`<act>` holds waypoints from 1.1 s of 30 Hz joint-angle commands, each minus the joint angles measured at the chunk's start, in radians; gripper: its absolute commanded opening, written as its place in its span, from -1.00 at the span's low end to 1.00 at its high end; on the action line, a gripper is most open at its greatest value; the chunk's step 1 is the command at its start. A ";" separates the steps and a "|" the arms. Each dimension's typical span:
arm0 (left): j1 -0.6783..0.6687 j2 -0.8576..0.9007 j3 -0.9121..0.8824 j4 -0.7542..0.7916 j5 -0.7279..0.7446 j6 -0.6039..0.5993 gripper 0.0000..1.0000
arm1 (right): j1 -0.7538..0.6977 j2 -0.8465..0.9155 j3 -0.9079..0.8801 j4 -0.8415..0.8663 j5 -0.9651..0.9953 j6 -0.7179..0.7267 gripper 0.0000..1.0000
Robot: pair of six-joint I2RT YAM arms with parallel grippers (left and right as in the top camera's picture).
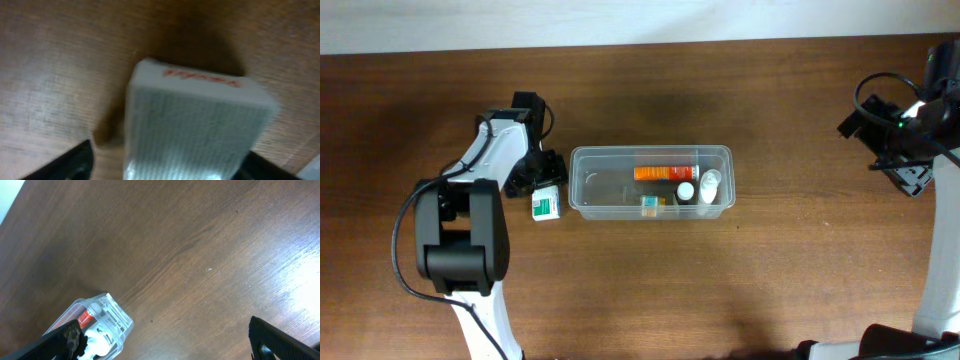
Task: Pack container
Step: 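Move the left gripper to the Panadol box and grasp it, then lay the Panadol box into the container's left end, release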
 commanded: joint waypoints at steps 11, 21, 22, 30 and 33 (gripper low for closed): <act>0.002 -0.080 0.054 -0.064 -0.043 0.114 -0.27 | -0.006 0.002 0.003 0.001 -0.002 -0.006 0.97; -0.043 -0.439 0.077 -0.096 0.060 0.427 -0.26 | -0.006 0.002 0.003 0.001 -0.002 -0.006 0.97; -0.060 -0.466 0.077 -0.088 0.095 0.508 -0.26 | -0.006 0.002 0.003 0.001 -0.002 -0.006 0.97; -0.263 -0.504 0.068 -0.051 0.170 1.031 -0.41 | -0.006 0.002 0.003 0.001 -0.002 -0.006 0.97; -0.306 -0.451 0.067 -0.042 0.170 1.107 -0.40 | -0.006 0.002 0.003 0.001 -0.002 -0.006 0.97</act>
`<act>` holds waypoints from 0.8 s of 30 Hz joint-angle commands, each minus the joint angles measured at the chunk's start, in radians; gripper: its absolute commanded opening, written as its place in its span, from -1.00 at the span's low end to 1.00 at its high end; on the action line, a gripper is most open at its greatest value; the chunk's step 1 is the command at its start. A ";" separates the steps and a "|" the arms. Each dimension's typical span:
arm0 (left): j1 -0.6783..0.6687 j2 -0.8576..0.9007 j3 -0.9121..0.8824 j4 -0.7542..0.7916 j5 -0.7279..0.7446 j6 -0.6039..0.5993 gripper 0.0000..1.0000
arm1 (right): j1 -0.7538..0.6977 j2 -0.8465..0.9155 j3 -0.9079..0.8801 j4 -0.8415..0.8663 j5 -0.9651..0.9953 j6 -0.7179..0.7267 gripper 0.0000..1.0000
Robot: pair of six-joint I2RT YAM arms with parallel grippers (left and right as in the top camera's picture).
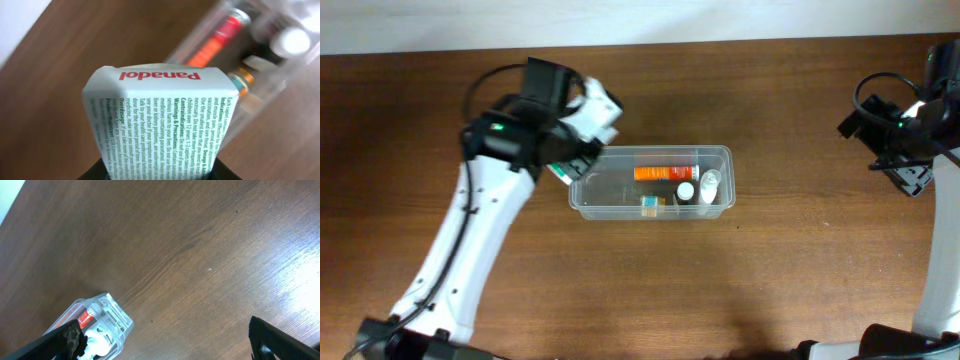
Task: Pack container
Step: 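Lay the Panadol box into the container's left end, release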
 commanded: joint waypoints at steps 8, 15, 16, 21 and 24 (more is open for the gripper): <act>-0.081 0.285 -0.004 0.026 0.016 0.451 -0.38 | -0.006 0.002 0.003 0.000 -0.002 -0.006 0.97; -0.080 0.383 -0.004 0.031 -0.003 0.483 -0.14 | -0.006 0.002 0.003 0.000 -0.002 -0.006 0.97; -0.080 0.392 -0.004 0.030 -0.029 0.482 -0.11 | -0.006 0.002 0.003 0.000 -0.002 -0.006 0.96; -0.080 0.388 -0.001 0.027 -0.137 0.470 -0.02 | -0.006 0.002 0.003 0.000 -0.002 -0.006 0.97; -0.080 0.381 0.003 0.022 -0.158 0.453 0.01 | -0.006 0.002 0.003 0.000 -0.002 -0.006 0.97</act>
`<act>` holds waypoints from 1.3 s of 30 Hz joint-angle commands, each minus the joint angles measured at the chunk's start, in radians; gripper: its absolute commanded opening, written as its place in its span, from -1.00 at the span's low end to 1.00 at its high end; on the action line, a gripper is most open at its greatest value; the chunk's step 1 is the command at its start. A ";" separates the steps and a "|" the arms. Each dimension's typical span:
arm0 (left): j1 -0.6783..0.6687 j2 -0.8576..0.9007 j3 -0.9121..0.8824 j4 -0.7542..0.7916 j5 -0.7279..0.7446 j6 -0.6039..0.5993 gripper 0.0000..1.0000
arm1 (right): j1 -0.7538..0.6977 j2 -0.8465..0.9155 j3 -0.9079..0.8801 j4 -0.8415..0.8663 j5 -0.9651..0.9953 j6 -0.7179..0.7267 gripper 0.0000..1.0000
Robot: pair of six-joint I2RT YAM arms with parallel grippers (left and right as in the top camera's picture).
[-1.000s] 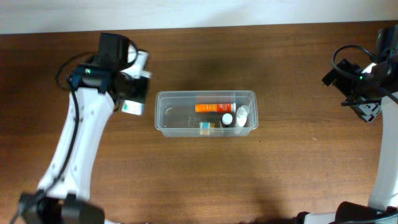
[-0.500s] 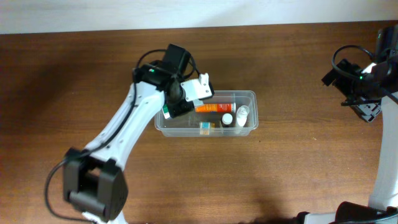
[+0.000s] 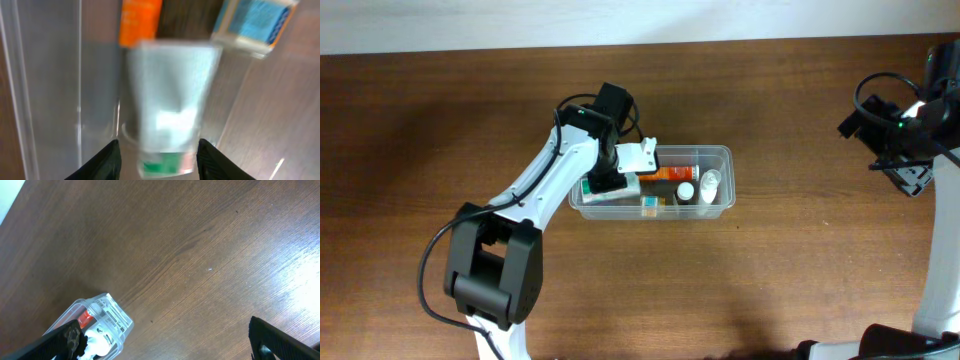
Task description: Pack container
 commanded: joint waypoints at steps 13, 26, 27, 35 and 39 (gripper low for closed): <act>0.001 -0.156 0.103 -0.003 0.003 -0.296 0.99 | -0.006 0.002 0.003 0.000 -0.002 -0.006 0.97; 0.184 -0.455 0.136 -0.111 -0.001 -0.883 0.99 | -0.006 0.002 0.003 0.000 -0.002 -0.006 0.97; 0.204 -0.481 0.136 -0.139 -0.001 -0.904 0.99 | -0.006 0.002 0.003 0.000 -0.002 -0.006 0.97; 0.367 -0.828 0.135 -0.337 -0.049 -0.919 0.99 | -0.006 0.002 0.003 0.000 -0.002 -0.006 0.97; 0.436 -1.064 0.115 -0.369 -0.162 -0.969 0.99 | -0.006 0.002 0.003 0.000 -0.002 -0.006 0.97</act>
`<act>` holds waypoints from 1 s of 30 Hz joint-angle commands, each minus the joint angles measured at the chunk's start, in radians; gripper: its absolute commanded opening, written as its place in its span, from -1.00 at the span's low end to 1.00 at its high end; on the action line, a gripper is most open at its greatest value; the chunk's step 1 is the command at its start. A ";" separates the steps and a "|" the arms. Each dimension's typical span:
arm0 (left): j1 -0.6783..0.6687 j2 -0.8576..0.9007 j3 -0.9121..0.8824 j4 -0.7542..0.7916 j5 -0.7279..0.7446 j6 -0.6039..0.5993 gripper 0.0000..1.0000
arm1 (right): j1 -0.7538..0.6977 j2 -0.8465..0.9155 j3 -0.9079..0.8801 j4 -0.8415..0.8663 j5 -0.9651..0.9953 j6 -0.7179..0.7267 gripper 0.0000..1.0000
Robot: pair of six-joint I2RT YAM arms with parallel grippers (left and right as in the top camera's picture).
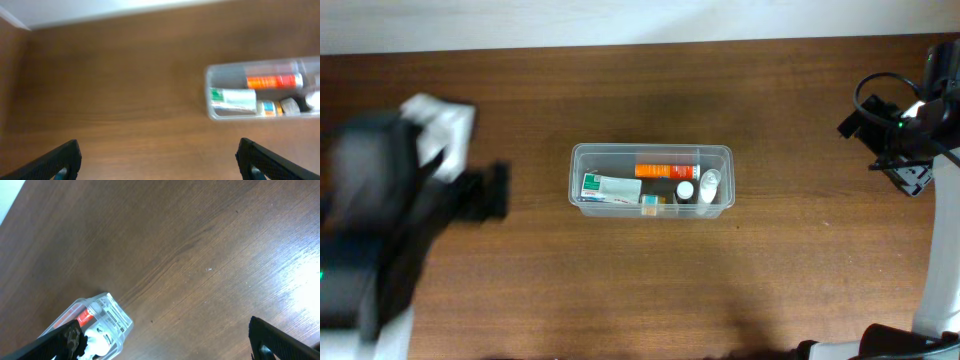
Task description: Pack container
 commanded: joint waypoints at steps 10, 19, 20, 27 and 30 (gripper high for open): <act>0.051 -0.610 -0.528 0.248 -0.130 -0.242 0.99 | -0.006 0.002 0.003 0.000 -0.002 -0.006 0.97; 0.051 -0.660 -0.970 0.703 -0.116 -0.611 0.99 | -0.006 0.002 0.003 0.000 -0.002 -0.006 0.97; 0.051 -0.657 -0.981 0.712 -0.119 -0.610 0.99 | -0.006 0.002 0.003 0.000 -0.002 -0.006 0.97; 0.051 -0.615 -1.033 0.729 -0.166 -0.541 0.99 | -0.006 0.002 0.003 0.000 -0.002 -0.006 0.97; 0.051 -0.582 -1.053 0.742 -0.162 -0.474 0.99 | -0.006 0.002 0.003 0.000 -0.002 -0.006 0.97</act>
